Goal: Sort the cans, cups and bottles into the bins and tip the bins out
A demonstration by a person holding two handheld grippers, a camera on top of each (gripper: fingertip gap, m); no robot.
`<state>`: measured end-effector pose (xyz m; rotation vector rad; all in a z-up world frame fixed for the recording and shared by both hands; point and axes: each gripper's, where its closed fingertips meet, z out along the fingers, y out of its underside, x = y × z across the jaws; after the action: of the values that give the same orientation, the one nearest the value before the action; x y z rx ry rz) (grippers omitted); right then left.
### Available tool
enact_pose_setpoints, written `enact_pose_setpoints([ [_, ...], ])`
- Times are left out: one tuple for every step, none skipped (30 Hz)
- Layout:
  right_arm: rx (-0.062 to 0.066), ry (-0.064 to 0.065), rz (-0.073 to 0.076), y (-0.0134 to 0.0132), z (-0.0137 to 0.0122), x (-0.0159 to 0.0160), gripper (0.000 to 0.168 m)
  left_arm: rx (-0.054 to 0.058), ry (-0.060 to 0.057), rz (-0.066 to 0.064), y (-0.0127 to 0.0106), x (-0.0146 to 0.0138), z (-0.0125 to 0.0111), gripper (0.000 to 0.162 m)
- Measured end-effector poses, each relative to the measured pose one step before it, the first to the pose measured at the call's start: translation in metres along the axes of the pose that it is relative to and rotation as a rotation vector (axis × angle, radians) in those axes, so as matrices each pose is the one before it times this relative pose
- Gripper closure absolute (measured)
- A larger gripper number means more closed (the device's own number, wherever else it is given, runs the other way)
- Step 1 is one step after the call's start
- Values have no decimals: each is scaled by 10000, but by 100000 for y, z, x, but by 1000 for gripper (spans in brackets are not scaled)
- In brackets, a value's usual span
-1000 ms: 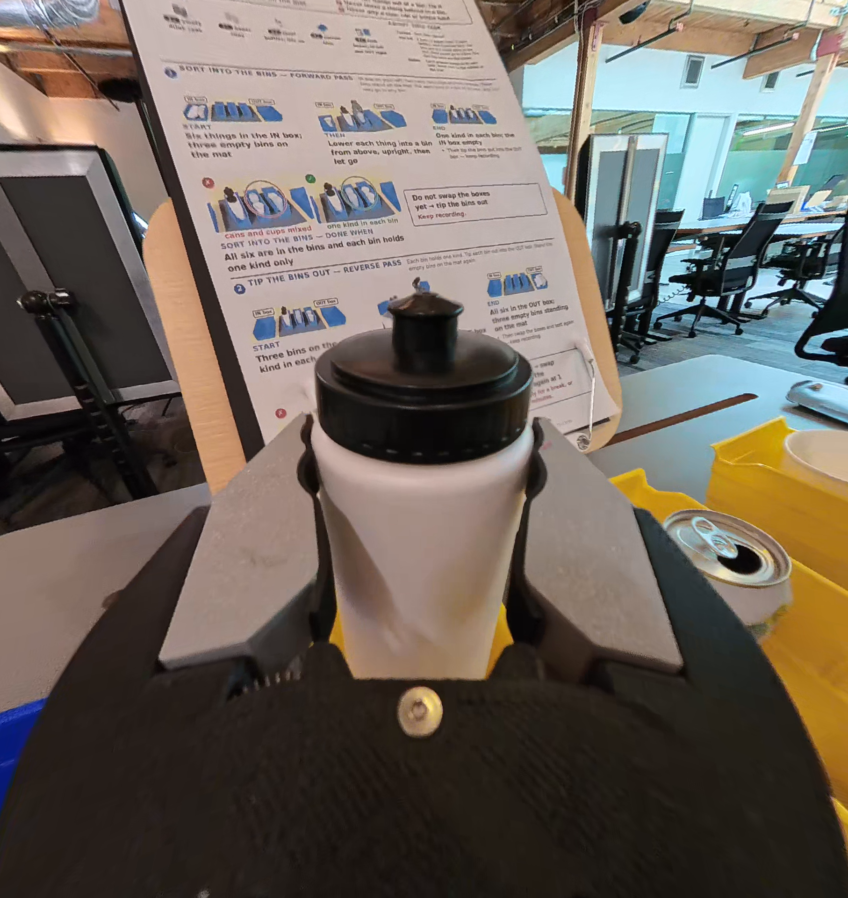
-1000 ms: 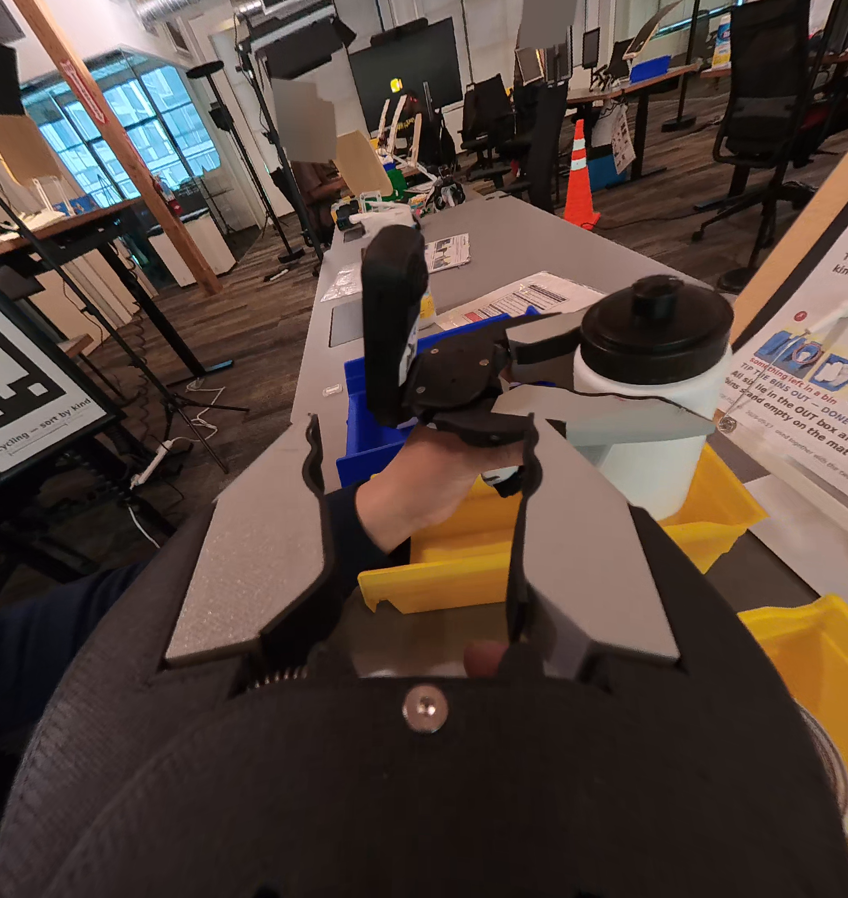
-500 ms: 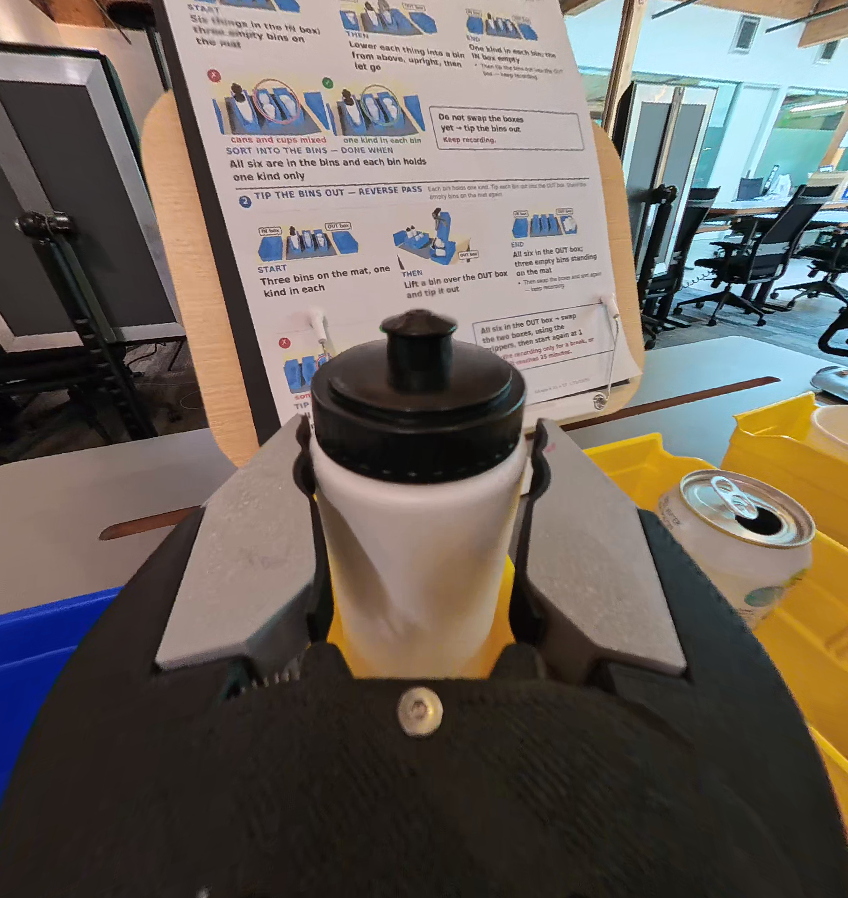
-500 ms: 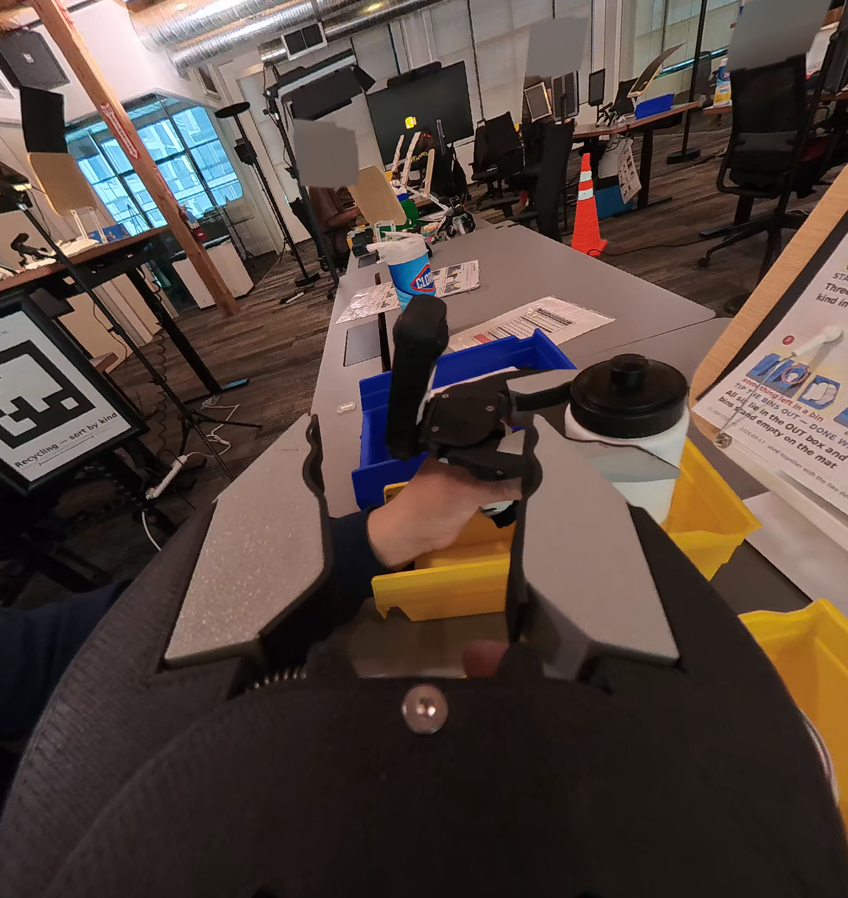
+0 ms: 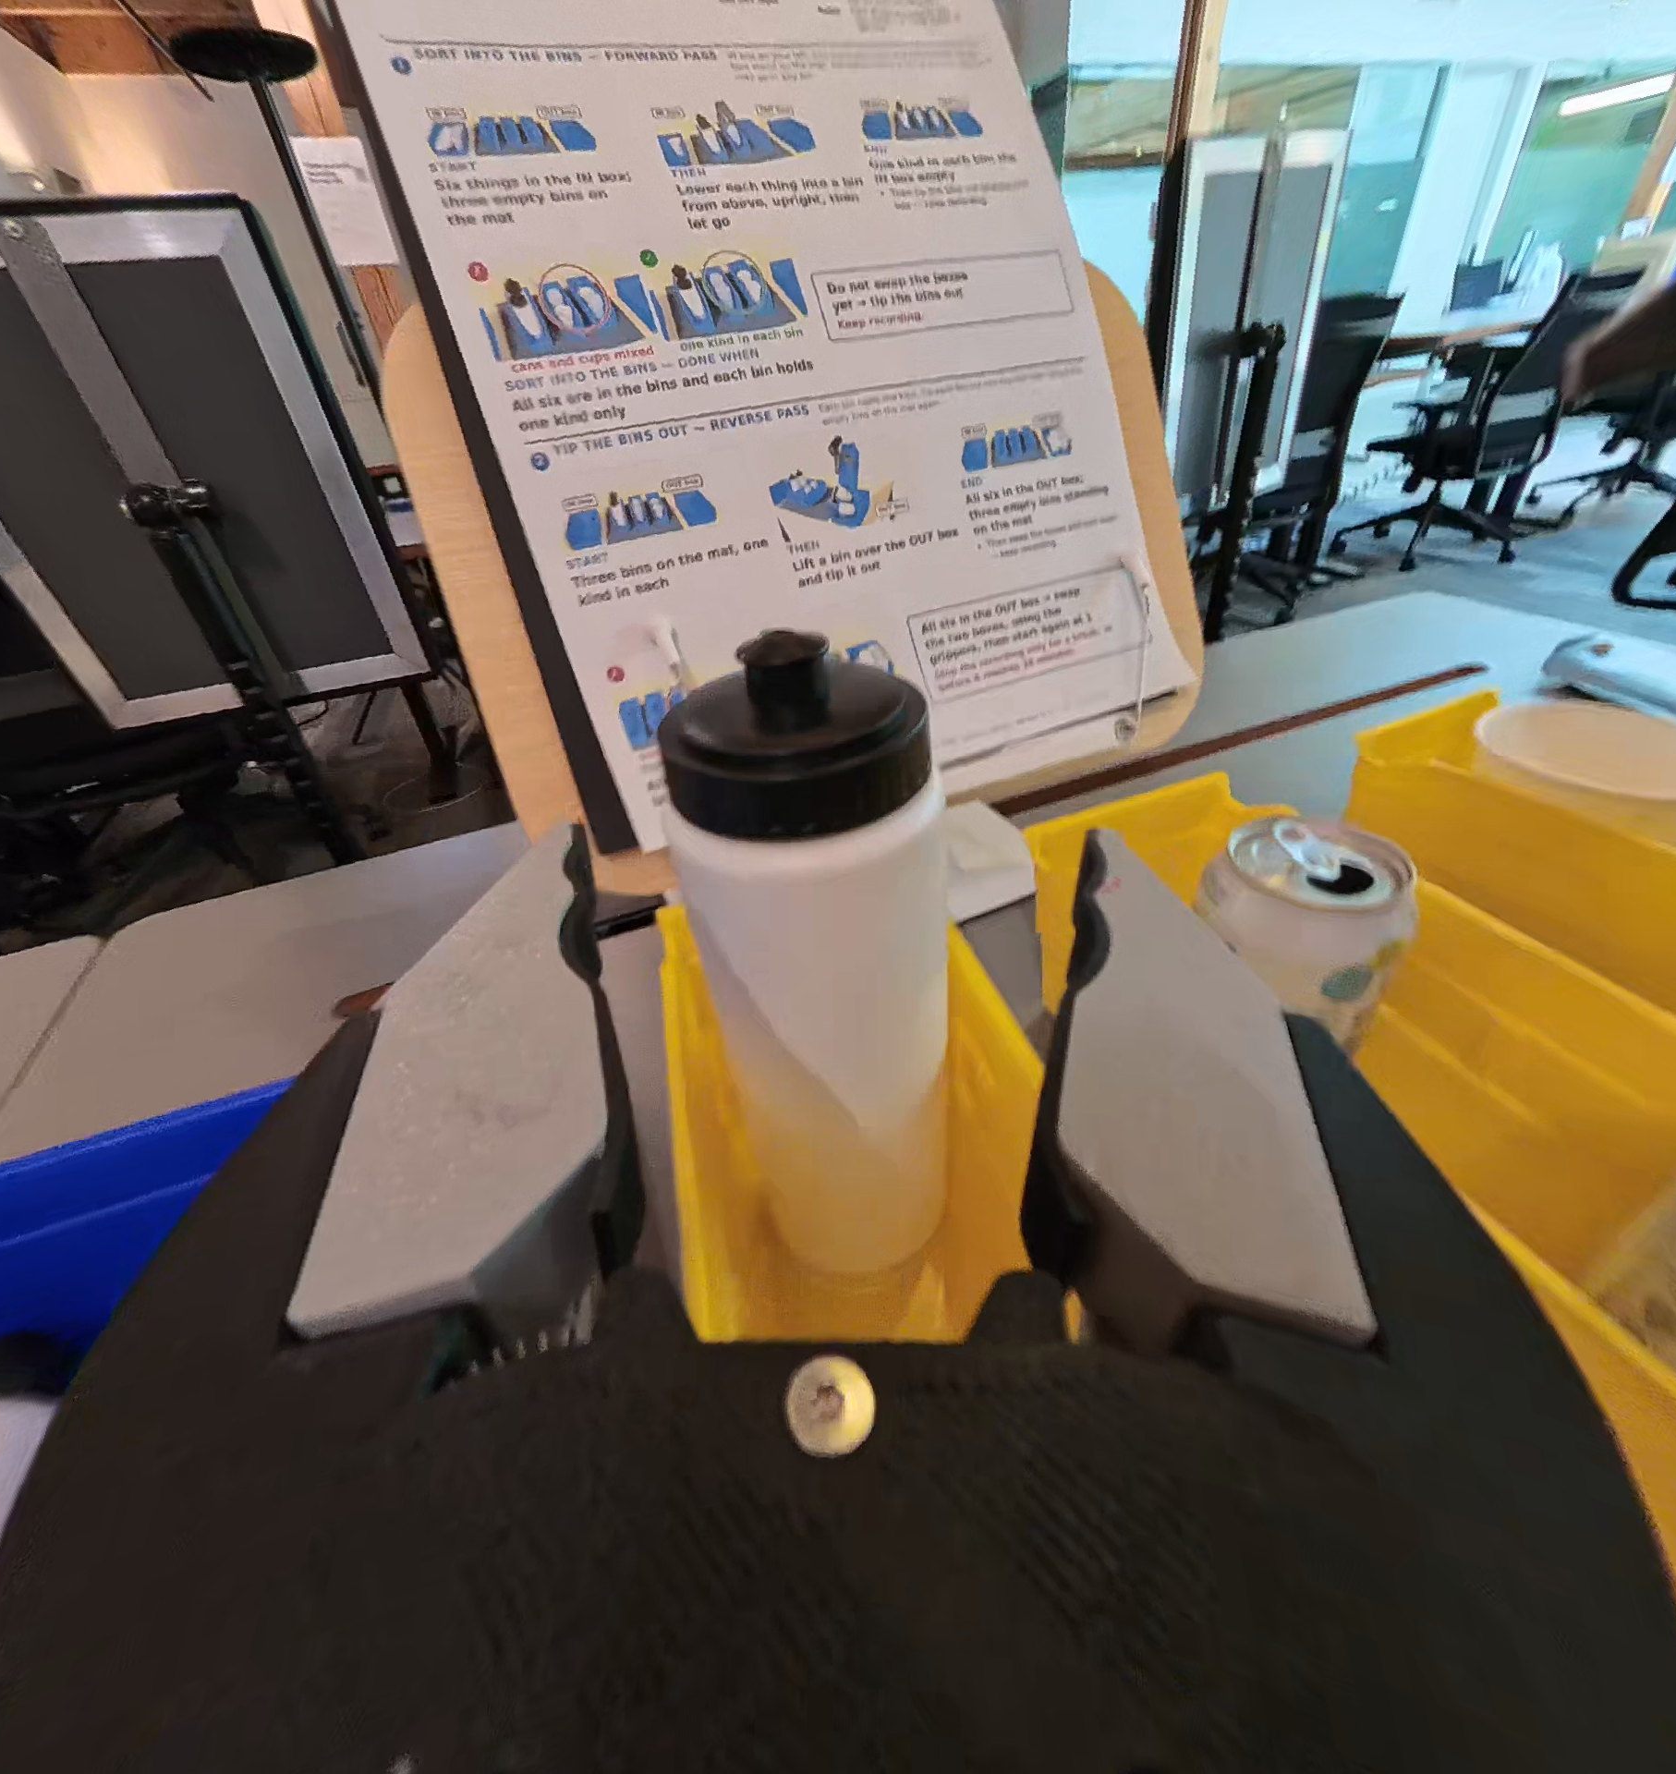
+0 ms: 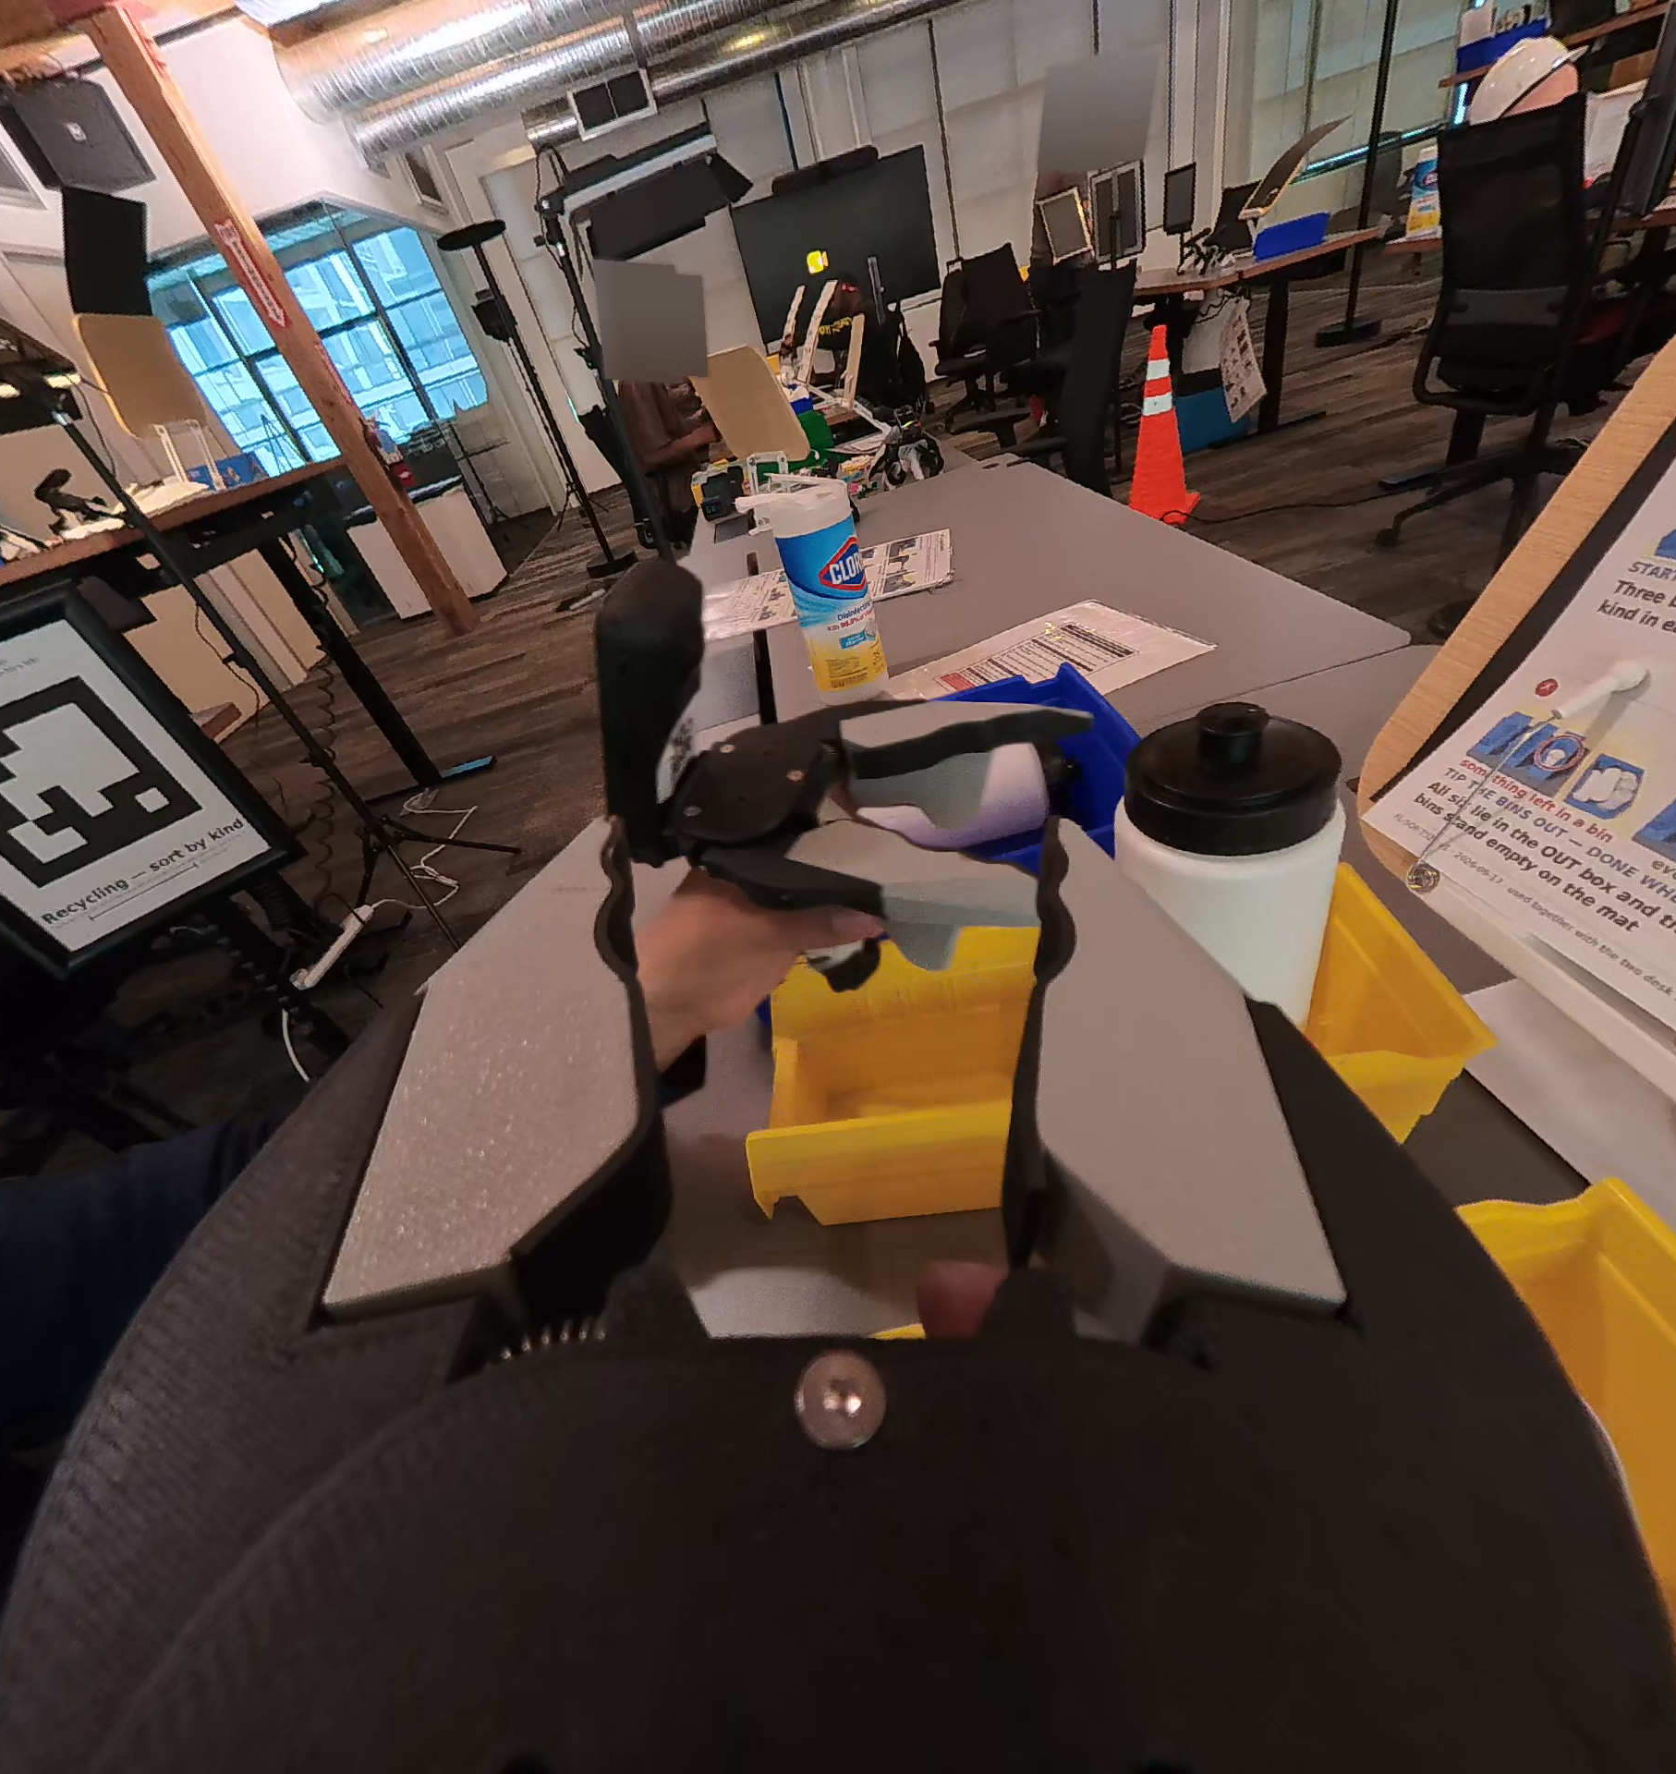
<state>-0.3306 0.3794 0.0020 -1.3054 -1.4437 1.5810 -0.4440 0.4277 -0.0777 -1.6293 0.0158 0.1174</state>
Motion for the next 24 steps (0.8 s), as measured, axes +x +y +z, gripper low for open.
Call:
enact_pose_setpoints([
  [36, -16, 23, -81, -146, -22, 85, -67, -48, 97, -6, -433, -1220, 62],
  [45, -22, 12, -114, -141, -29, 85, 0, 44, 8, -195, -482, -1344, 62],
  [61, -18, 3, -162, -138, -37, 85, -72, -5, 51, -222, -717, -1378, 62],
  [75, -21, -4, -196, -110, -67, 85, -49, -193, -23, -367, -1101, -1335, 62],
  [62, -35, -10, -168, -79, -97, 85, 48, -184, -70, -580, -1149, -1264, 63],
  [40, -37, -17, -134, -51, -121, 85, 94, -147, -95, -664, -1093, -1131, 63],
  [23, -23, -27, -91, -40, -92, 85, 54, -69, -107, -612, -944, -961, 63],
  [8, -2, -27, -52, -26, -60, 85, 2, 3, -100, -530, -790, -782, 62],
  [0, 4, -16, -4, -33, -41, 85, -99, 7, -42, -342, -784, -602, 62],
  [-3, 1, 0, 3, -24, -29, 85, -241, -98, -2, -19, -1011, -403, 63],
  [-1, 4, 10, 19, -21, -27, 85, -429, -256, 8, 463, -1386, -163, 63],
  [1, 8, 12, 13, -14, -10, 85, -570, -274, -45, 909, -1530, 97, 63],
  [-9, 4, 8, 42, -1, -36, 85, -652, -210, -159, 1267, -1487, 374, 63],
  [-24, 4, -4, 56, 27, -46, 85, -677, -83, -299, 1516, -1256, 634, 63],
  [-34, 14, -21, 74, 27, -39, 85, -696, 143, -441, 1647, -818, 873, 63],
  [-40, 17, -32, 79, 41, -21, 85, -716, 184, -470, 1625, -705, 981, 63],
  [-42, 19, -26, 84, 53, 6, 85, -633, -85, -376, 1485, -1104, 993, 66],
  [-31, 22, -12, 72, 37, 35, 85, -446, -395, -116, 1183, -1503, 1024, 67],
  [-23, 19, 5, 64, 33, 48, 85, -362, -518, 53, 1022, -1567, 1046, 69],
  [-22, 14, 14, 46, 23, 61, 85, -426, -552, 106, 1072, -1478, 1081, 70],
  [-14, 19, 15, 48, 11, 62, 85, -542, -480, 130, 1203, -1197, 1164, 70],
  [-5, 17, 14, 25, 17, 58, 85, -620, -388, 146, 1285, -876, 1232, 70],
  [-9, -3, 17, 42, 40, 20, 86, -747, -309, 191, 1386, -593, 1205, 70],
  [-22, -19, 17, 66, 64, -1, 86, -996, -234, 139, 1239, -345, 833, 74],
])
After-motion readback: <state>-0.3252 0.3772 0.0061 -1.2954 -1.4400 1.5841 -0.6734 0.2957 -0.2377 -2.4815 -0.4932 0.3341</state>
